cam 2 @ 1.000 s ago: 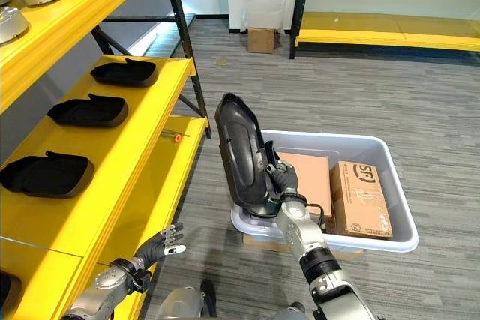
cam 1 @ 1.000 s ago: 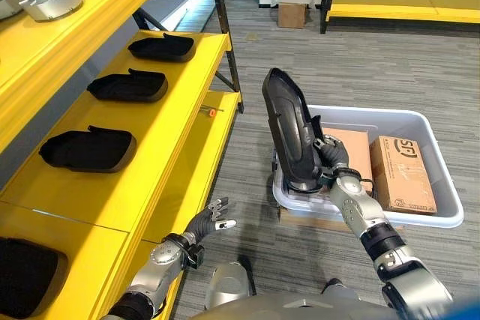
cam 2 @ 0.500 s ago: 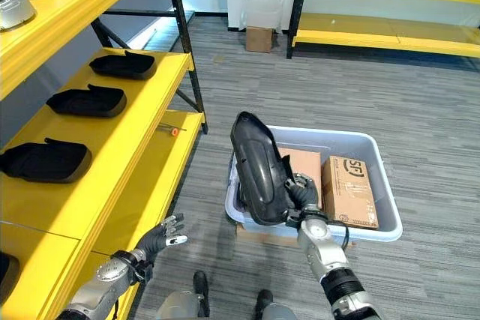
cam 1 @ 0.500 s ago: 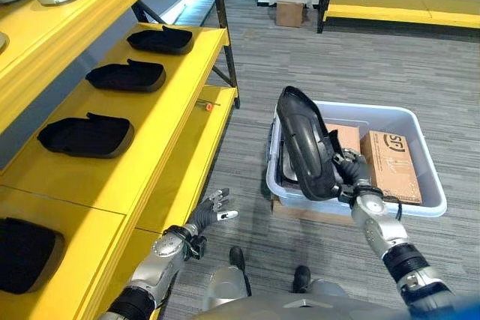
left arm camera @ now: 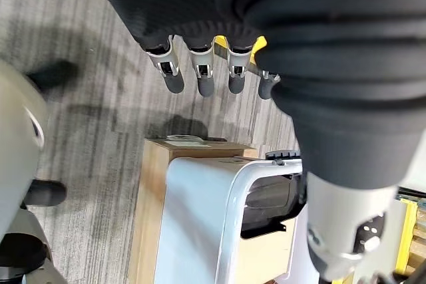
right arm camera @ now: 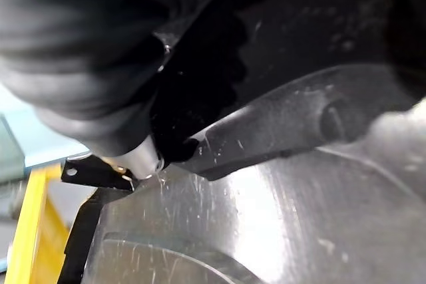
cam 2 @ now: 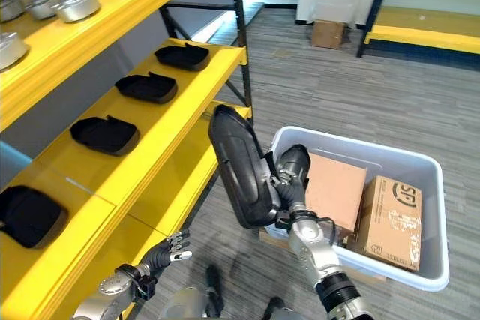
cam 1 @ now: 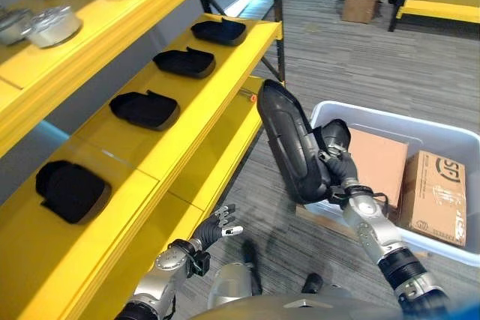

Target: Move parts from the plastic box to the shelf.

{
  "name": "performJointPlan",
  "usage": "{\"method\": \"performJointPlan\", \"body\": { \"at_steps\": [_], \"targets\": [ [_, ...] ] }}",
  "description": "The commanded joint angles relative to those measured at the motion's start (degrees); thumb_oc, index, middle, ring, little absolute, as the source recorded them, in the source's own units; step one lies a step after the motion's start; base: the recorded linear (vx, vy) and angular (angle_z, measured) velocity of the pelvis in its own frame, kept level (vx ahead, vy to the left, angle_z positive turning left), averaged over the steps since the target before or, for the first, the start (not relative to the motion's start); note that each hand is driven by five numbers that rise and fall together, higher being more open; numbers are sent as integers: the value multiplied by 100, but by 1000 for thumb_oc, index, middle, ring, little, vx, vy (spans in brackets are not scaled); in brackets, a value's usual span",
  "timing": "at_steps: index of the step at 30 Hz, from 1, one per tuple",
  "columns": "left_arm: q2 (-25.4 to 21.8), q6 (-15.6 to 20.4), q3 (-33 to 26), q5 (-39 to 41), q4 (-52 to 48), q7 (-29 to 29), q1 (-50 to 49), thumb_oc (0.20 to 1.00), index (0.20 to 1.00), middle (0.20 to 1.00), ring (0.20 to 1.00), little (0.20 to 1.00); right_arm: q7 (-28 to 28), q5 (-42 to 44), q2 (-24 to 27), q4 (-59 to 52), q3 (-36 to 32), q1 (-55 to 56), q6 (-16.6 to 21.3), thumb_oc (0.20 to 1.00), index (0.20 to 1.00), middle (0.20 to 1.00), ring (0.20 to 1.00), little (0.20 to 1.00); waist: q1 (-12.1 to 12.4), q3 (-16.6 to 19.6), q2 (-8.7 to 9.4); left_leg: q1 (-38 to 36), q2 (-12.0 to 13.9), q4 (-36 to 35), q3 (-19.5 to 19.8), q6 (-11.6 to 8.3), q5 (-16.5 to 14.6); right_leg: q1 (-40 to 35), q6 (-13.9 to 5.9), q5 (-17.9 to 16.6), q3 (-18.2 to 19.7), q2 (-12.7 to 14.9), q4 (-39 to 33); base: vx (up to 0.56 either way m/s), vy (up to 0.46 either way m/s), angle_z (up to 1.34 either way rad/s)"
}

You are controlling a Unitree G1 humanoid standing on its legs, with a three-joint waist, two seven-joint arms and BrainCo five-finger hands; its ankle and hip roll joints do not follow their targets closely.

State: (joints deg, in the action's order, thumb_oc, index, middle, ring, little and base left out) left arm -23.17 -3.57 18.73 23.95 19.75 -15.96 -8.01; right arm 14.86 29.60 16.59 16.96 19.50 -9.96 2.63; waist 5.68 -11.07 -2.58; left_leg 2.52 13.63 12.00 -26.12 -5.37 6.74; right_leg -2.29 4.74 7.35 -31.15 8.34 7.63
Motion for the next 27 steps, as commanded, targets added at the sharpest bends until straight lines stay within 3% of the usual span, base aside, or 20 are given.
{"method": "performJointPlan", "body": {
  "at_steps": [1,4,6,10,15,20,24,26,27],
  "targets": [
    [-109,303,-56,-30,-484,-30,200,1000,1000,1000,1000,1000,85,73,-63,-305,-106,-515,148,200,200,200,200,200,-126,67,174,-52,353,710,80,-130,-509,-107,-748,-153,636,194,-124,-118,133,27],
    [-102,290,45,-54,-478,-188,311,1000,1000,1000,1000,1000,242,163,-78,-269,-22,-630,40,200,200,200,200,200,-167,210,203,-178,671,1088,-12,-219,-305,-12,-691,-74,569,259,1,-104,167,39],
    [-74,261,117,-86,-470,-166,394,1000,1000,1000,1000,1000,233,279,-69,-219,17,-710,-39,200,200,200,200,200,-173,296,182,-265,648,1078,18,-210,-347,94,-694,-15,518,343,138,-106,296,50],
    [-69,174,239,-78,-483,70,537,1000,1000,1000,1000,1000,208,480,-131,-234,99,-651,-60,200,200,200,200,200,-202,368,29,-455,430,586,-40,-162,-439,173,-791,48,397,454,377,-99,333,57],
    [-109,130,322,-136,-438,210,442,1000,1000,1000,1000,1000,80,524,-253,-421,216,-435,-78,200,200,200,200,200,-120,317,-7,-621,-21,-132,89,146,-923,254,-1144,-213,384,786,551,-169,432,88],
    [-208,276,341,-132,-364,165,202,1000,1000,1000,1000,1000,-54,286,-184,-586,280,-318,-89,200,200,200,200,200,213,129,12,-428,-411,-453,415,457,-832,395,-1378,-787,409,1262,488,-255,444,46],
    [-207,444,389,-128,-213,147,169,1000,1000,1000,1000,1000,-131,313,-210,-583,259,-362,-71,200,200,200,200,200,354,53,19,-343,-582,-591,491,563,-792,446,-1423,-901,443,1459,582,-177,243,43],
    [-221,512,397,-51,-140,54,212,1000,1000,1000,1000,1000,-176,336,-249,-553,251,-386,-81,200,200,200,200,200,385,26,16,-278,-686,-647,563,632,-776,479,-1435,-878,594,1451,707,-172,202,34],
    [-254,574,425,96,-126,-31,264,1000,1000,1000,1000,1000,-340,342,-180,-672,317,-223,-30,200,200,200,200,200,227,9,43,-196,-773,-674,702,664,-764,543,-1379,-566,1124,846,823,-130,180,59]
  ]
}}
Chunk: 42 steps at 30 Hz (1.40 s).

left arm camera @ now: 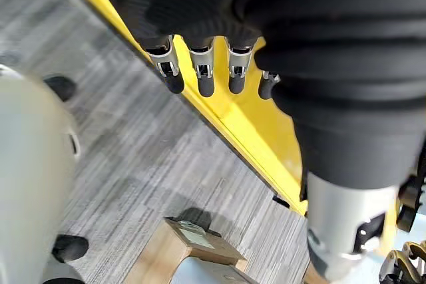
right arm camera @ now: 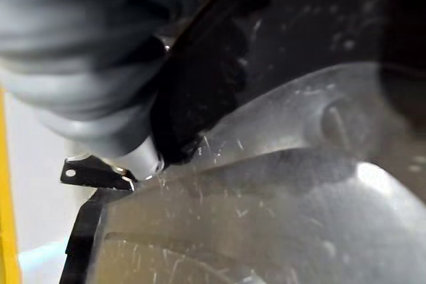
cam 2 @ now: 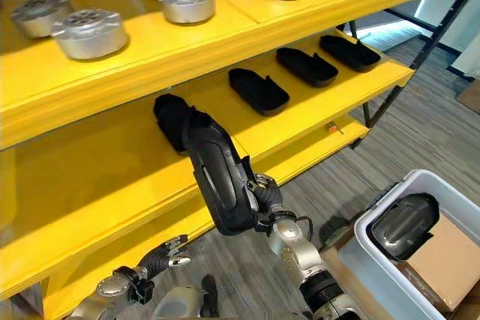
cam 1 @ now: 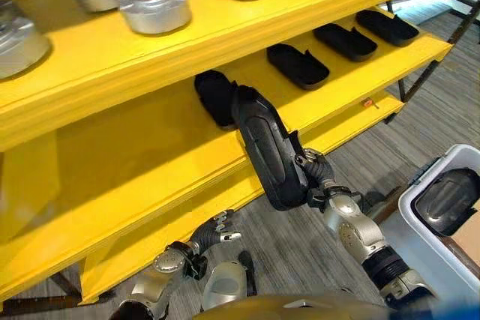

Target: Move parts from the plastic box to the shelf.

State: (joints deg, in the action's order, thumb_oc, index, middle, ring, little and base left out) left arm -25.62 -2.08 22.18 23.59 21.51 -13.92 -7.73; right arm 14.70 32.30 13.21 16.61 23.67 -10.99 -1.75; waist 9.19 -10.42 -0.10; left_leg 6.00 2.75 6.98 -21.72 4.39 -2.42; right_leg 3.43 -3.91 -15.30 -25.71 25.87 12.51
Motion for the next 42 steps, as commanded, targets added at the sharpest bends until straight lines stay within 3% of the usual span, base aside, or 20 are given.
{"method": "performJointPlan", "body": {
  "at_steps": [1,3,4,5,6,8,15,18,21,23,24,26,30,32,34,37,40,42],
  "targets": [
    [53,541,92,120,-330,-170,201,1000,1000,1000,1000,1000,-363,56,167,-744,-64,-53,359,200,200,200,200,200,-158,-69,-182,-585,339,-212,248,-364,197,-177,-461,1887,528,-1227,136,-62,105,71],
    [110,567,107,73,-353,-61,193,1000,1000,1000,1000,1000,-422,17,168,-793,-46,-31,326,200,200,200,200,200,-176,-77,-164,-608,347,-245,235,-414,236,-267,-422,1925,503,-1407,-31,12,-10,55],
    [138,550,129,88,-371,79,233,1000,1000,1000,1000,1000,-492,13,205,-835,-40,-14,312,200,200,200,200,200,-209,-79,-120,-608,332,-275,216,-475,260,-398,-338,1955,527,-1624,-221,71,-97,-6],
    [277,445,191,176,-429,347,344,1000,1000,1000,1000,1000,-644,121,285,-933,-32,52,260,200,200,200,200,200,-316,-108,-10,-468,335,-243,252,-634,376,-637,-181,1860,780,-2026,-648,71,-110,-20],
    [309,423,210,171,-438,391,375,1000,1000,1000,1000,1000,-667,131,284,-950,-27,66,255,200,200,200,200,200,-322,-98,5,-406,345,-239,267,-658,413,-655,-149,1837,811,-2073,-715,73,-133,-15],
    [387,269,224,200,-449,536,511,1000,1000,1000,1000,1000,-878,138,298,-909,-48,105,248,200,200,200,200,200,-346,-75,29,-257,384,-172,387,-712,440,-791,-62,1857,814,-2054,-884,34,-101,18],
    [415,-76,159,-13,-520,499,594,1000,1000,1000,1000,1000,-959,107,351,-924,-72,143,345,200,200,200,200,200,-393,11,-30,-317,324,-215,512,-785,384,-860,-53,1688,742,-1988,-1288,34,-110,12],
    [338,-130,164,-102,-550,435,558,1000,1000,1000,1000,1000,-731,146,358,-1068,-8,194,408,200,200,200,200,200,-478,10,-60,-379,320,-59,197,-803,266,-888,-85,1632,648,-1910,-1362,9,-125,18],
    [253,-191,250,-268,-590,116,580,1000,1000,1000,1000,1000,-392,198,325,-1159,-50,214,509,200,200,200,200,200,-597,-8,-67,-511,504,155,-281,-851,118,-1007,-168,1678,512,-1806,-1382,30,-74,79],
    [218,-254,287,-378,-656,-36,625,1000,1000,1000,1000,1000,-233,247,307,-1179,-85,142,560,200,200,200,200,200,-618,-28,-57,-435,670,375,-467,-803,151,-946,-121,1639,337,-1722,-1312,-57,-41,85],
    [218,-254,287,-378,-656,-36,626,1000,1000,1000,1000,1000,-232,247,306,-1179,-85,141,560,200,200,200,200,200,-620,-22,-58,-424,673,381,-464,-803,149,-939,-119,1639,335,-1723,-1312,-20,5,61],
    [243,-277,354,-428,-662,-123,763,1000,1000,1000,1000,1000,-188,252,291,-1107,-96,-21,470,200,200,200,200,200,-657,23,-83,-424,1010,940,-436,-875,-86,-886,-80,1916,300,-1626,-974,48,125,51],
    [223,-232,547,-893,-657,-43,924,1000,1000,1000,1000,1000,-261,326,425,-1259,-41,18,410,200,200,200,200,200,-714,161,-194,-606,1744,1014,-282,-1186,628,-634,-1,2213,162,-1459,-451,7,323,29],
    [275,-262,660,-951,-544,-96,1057,1000,1000,1000,1000,1000,-256,277,439,-1206,-1,-28,385,200,200,200,200,200,-735,202,-249,-607,1832,882,-242,-1197,908,-507,44,2192,106,-1430,-337,-90,421,30],
    [314,-258,800,-736,-377,-21,1175,1000,1000,1000,1000,1000,-368,244,553,-1200,16,-21,301,200,200,200,200,200,-818,258,-301,-765,1797,735,-322,-1222,928,-471,-22,2265,54,-1332,-136,-43,488,55],
    [344,-225,960,-546,-283,126,1224,1000,1000,1000,1000,1000,-429,211,635,-1228,43,103,250,200,200,200,200,200,-873,273,-310,-894,1538,519,-315,-1049,626,-522,-62,2289,142,-1272,35,20,448,20],
    [328,-207,909,-532,-261,278,1068,1000,1000,1000,1000,1000,-449,243,484,-1097,32,156,242,200,200,200,200,200,-737,260,-233,-989,1106,220,29,-812,280,-622,-211,2223,404,-1238,94,30,585,27],
    [292,-165,838,-520,-257,307,976,1000,1000,1000,1000,1000,-468,155,402,-1126,68,190,264,200,200,200,200,200,-658,249,-220,-981,993,147,142,-730,259,-620,-299,2170,461,-1204,94,-2,374,31]
  ]
}}
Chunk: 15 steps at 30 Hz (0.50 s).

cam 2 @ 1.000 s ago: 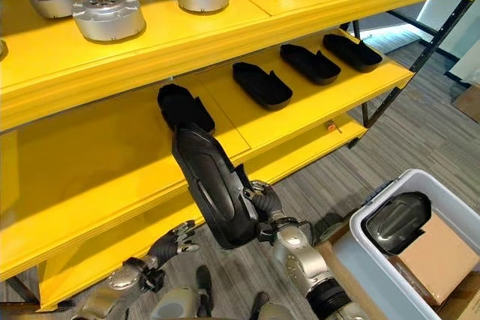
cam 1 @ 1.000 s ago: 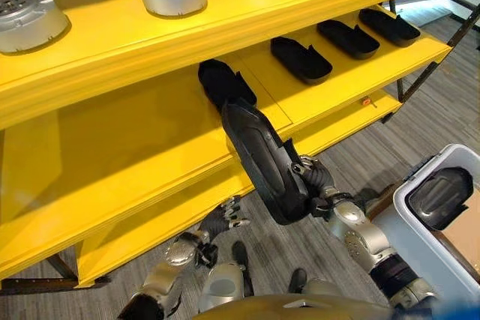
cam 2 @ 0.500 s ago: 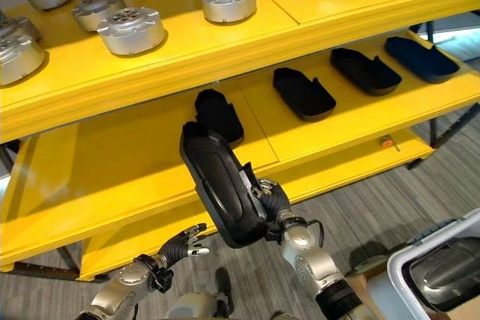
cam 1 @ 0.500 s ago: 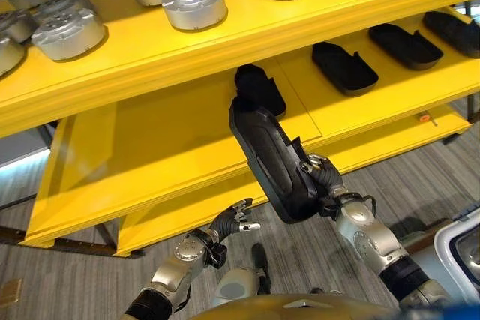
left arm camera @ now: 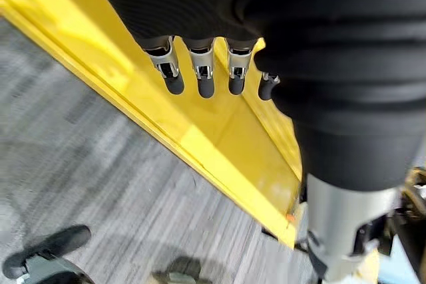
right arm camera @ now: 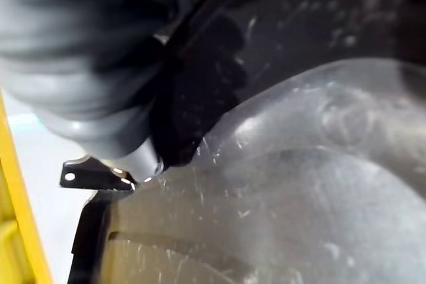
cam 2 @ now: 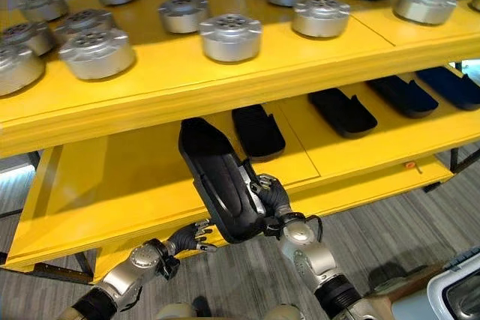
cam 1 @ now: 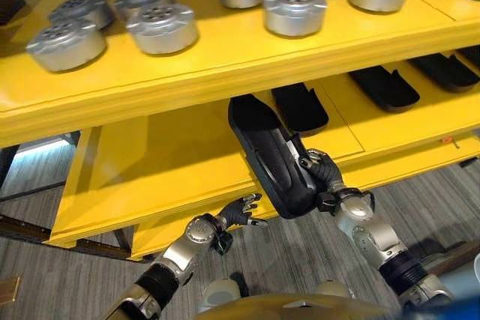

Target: Move parts from the plastic box to the shelf.

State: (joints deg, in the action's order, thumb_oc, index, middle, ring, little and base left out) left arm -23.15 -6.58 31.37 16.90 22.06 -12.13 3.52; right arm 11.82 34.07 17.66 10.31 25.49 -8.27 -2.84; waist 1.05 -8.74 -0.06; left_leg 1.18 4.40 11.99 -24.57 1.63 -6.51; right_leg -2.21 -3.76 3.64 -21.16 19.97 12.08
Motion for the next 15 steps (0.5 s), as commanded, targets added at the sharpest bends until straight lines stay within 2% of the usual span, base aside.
{"method": "performJointPlan", "body": {
  "at_steps": [1,5,7,12,14,15],
  "targets": [
    [15,319,-124,126,-310,95,-192,1000,1000,1000,1000,1000,-174,-39,-61,-528,-111,-69,361,200,200,200,200,200,192,66,-214,-495,773,-375,472,-418,657,-58,-358,268,21,-580,160,-10,286,44],
    [-105,410,-290,39,-355,-10,-346,1000,1000,1000,1000,1000,-38,-50,-129,-641,-84,-36,316,200,200,200,200,200,341,-20,-201,-469,577,-455,568,-257,627,2,-494,203,51,-427,278,-36,271,35],
    [-164,466,-453,120,-472,-165,-464,1000,1000,1000,1000,1000,-26,7,-236,-665,-80,-86,416,200,200,200,200,200,520,-115,-187,-416,299,-618,645,-99,586,115,-586,-28,21,-253,354,-89,330,38],
    [-23,438,-658,683,-464,-99,-633,1000,1000,1000,1000,1000,51,-41,-285,-981,5,-134,282,200,200,200,200,200,731,-229,-175,-481,-12,-844,419,4,514,210,-674,-397,-306,-59,275,-57,191,-1],
    [62,422,-690,710,-367,75,-642,1000,1000,1000,1000,1000,20,7,-296,-1042,67,-131,180,200,200,200,200,200,694,-244,-164,-487,-12,-865,336,-23,507,224,-624,-283,-307,-295,150,31,68,-14],
    [108,424,-693,674,-303,100,-643,1000,1000,1000,1000,1000,-9,-3,-287,-1079,97,-108,167,200,200,200,200,200,644,-258,-138,-478,-5,-846,317,-65,511,178,-594,-194,-227,-543,-25,87,-20,-10]
  ]
}}
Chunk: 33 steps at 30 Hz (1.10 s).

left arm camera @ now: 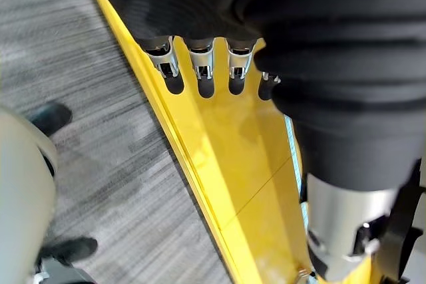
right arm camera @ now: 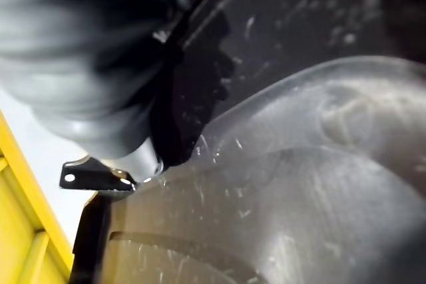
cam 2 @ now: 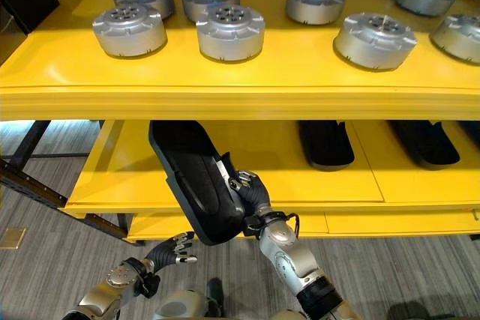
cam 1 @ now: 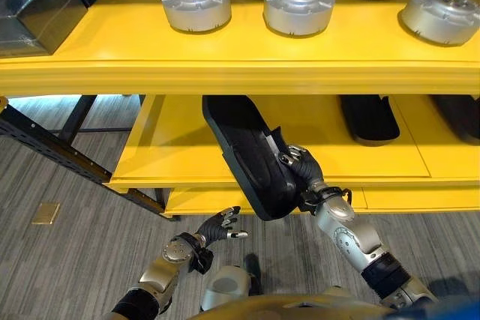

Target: Move parts from the plastic box to the shelf.

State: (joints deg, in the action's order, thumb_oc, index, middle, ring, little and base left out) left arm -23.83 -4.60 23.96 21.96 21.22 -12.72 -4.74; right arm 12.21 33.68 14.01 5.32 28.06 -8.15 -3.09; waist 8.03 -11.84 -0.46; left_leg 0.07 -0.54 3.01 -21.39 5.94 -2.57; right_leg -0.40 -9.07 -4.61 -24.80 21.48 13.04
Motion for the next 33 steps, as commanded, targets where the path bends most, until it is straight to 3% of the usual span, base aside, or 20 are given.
{"method": "performJointPlan", "body": {
  "at_steps": [1,4,5,7,11,14,18,20,22,23,26,29,30,32,33],
  "targets": [
    [219,235,64,119,-168,151,165,1000,1000,1000,1000,1000,-67,30,108,-618,-140,-97,186,200,200,200,200,200,-97,31,-56,-361,489,62,-7,-540,130,-78,-18,656,231,-929,-333,93,-51,3],
    [279,277,121,23,-144,167,113,1000,1000,1000,1000,1000,-158,35,164,-622,-125,-79,156,200,200,200,200,200,-124,-2,45,-326,483,68,-39,-686,158,-367,108,509,268,-1255,-1037,100,-70,7],
    [360,302,198,-12,-143,213,106,1000,1000,1000,1000,1000,-214,2,181,-513,-120,-95,102,200,200,200,200,200,-161,-18,91,-191,499,154,-6,-775,207,-440,185,373,449,-1374,-1311,132,-65,1],
    [381,327,304,-104,-152,280,158,1000,1000,1000,1000,1000,-314,107,219,-358,-111,-95,136,200,200,200,200,200,-267,-49,91,-35,533,290,76,-798,199,-497,315,468,719,-1504,-1313,131,-75,-1],
    [404,19,300,423,-466,13,230,1000,1000,1000,1000,1000,-446,129,257,-239,-218,-110,220,200,200,200,200,200,-266,71,63,-53,541,194,91,-837,252,-522,309,400,590,-1468,-1459,118,-95,8],
    [236,-276,243,263,-774,6,129,1000,1000,1000,1000,1000,-507,224,250,-172,-336,-135,287,200,200,200,200,200,-260,82,49,-73,538,370,9,-839,129,-566,333,455,518,-1457,-1409,133,-158,18],
    [5,-344,87,214,-871,-45,-27,1000,1000,1000,1000,1000,-381,377,244,-185,-363,-225,292,200,200,200,200,200,-277,2,59,108,706,1103,-295,-785,-178,-578,414,639,316,-1347,-1212,67,-154,19],
    [-17,-279,11,98,-897,-334,-124,1000,1000,1000,1000,1000,-244,469,168,-189,-355,-302,276,200,200,200,200,200,-317,-62,62,400,955,2048,-551,-753,-370,-544,524,750,248,-1288,-1023,6,-133,35],
    [-17,-239,68,-137,-984,-546,-95,1000,1000,1000,1000,1000,-238,429,123,-145,-342,-371,281,200,200,200,200,200,-350,-93,15,548,1300,2491,-594,-868,-90,-530,627,860,244,-1347,-919,29,-35,23],
    [-36,-259,121,-170,-1053,-625,-54,1000,1000,1000,1000,1000,-251,411,111,-113,-340,-392,273,200,200,200,200,200,-393,-81,-33,504,1501,2597,-552,-986,-138,-567,608,1045,245,-1370,-801,80,76,-8],
    [19,-487,267,33,-1197,-584,161,1000,1000,1000,1000,1000,-81,408,154,-129,-313,-453,89,200,200,200,200,200,-559,124,-104,93,1971,2010,-680,-1151,256,-506,646,1188,112,-1280,-669,89,262,2],
    [181,-534,402,168,-1159,-494,312,1000,1000,1000,1000,1000,55,295,236,-181,-311,-447,-39,200,200,200,200,200,-634,258,-184,-40,2248,1526,-450,-1453,921,-377,628,1208,189,-1164,-594,-8,369,0],
    [230,-525,429,237,-1153,-461,355,1000,1000,1000,1000,1000,0,262,283,-167,-326,-441,-56,200,200,200,200,200,-643,269,-201,63,2370,1474,-375,-1419,1172,-259,670,1140,234,-1101,-541,-78,392,-19],
    [287,-503,462,319,-1123,-381,382,1000,1000,1000,1000,1000,-113,284,348,-130,-347,-443,-77,200,200,200,200,200,-666,258,-204,160,2400,1574,-156,-1429,1225,-187,660,1197,385,-990,-390,-49,351,-28],
    [296,-485,478,338,-1085,-329,414,1000,1000,1000,1000,1000,-196,372,395,-95,-381,-446,-90,200,200,200,200,200,-693,262,-210,135,2343,1577,-142,-1381,1079,-136,624,1236,433,-894,-276,-36,309,-48]
  ]
}}
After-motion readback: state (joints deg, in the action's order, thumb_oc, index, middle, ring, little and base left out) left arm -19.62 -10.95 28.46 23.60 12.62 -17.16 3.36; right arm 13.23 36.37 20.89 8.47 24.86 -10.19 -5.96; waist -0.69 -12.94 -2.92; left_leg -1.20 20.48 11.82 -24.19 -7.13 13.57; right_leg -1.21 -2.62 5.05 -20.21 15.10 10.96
